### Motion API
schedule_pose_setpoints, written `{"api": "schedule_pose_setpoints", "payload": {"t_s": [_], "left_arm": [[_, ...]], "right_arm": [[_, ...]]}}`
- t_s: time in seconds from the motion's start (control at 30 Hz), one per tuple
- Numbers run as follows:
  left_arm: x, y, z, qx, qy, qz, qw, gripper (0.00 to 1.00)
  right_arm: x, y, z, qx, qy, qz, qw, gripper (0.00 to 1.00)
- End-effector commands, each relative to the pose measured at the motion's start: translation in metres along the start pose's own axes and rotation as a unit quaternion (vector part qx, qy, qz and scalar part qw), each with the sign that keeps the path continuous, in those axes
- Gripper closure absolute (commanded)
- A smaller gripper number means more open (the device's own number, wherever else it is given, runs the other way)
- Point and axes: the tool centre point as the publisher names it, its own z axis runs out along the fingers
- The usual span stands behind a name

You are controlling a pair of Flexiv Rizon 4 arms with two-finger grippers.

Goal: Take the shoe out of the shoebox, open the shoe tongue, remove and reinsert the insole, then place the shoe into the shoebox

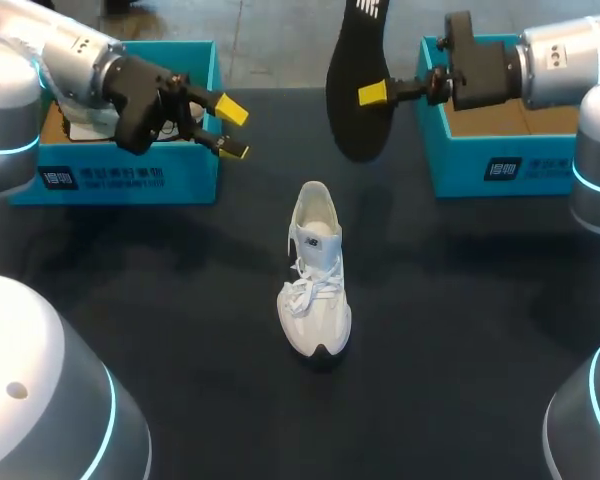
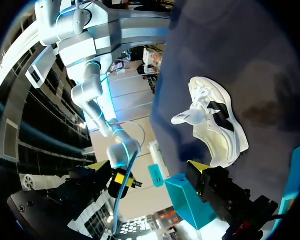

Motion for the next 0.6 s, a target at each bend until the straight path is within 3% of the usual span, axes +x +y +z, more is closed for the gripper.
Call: {"api": "schedule_pose_setpoints", "payload": {"t_s": [0.03,0.23,0.6], "left_arm": [[0.002,0.009,-0.006,0.009,0.0,0.002,1.0,0.0],[0.019,0.016,-0.014,0.026,0.024,0.021,0.999,0.0],[0.051,0.02,-0.025,0.018,0.042,0.053,0.998,0.0]], "right_arm": [[-0.01,0.01,0.006,-0.001,0.002,-0.016,1.0,1.0],[-0.023,0.018,0.011,0.004,-0.011,-0.05,0.999,1.0],[-0.058,0.018,0.034,0.009,-0.018,-0.089,0.996,1.0]]}}
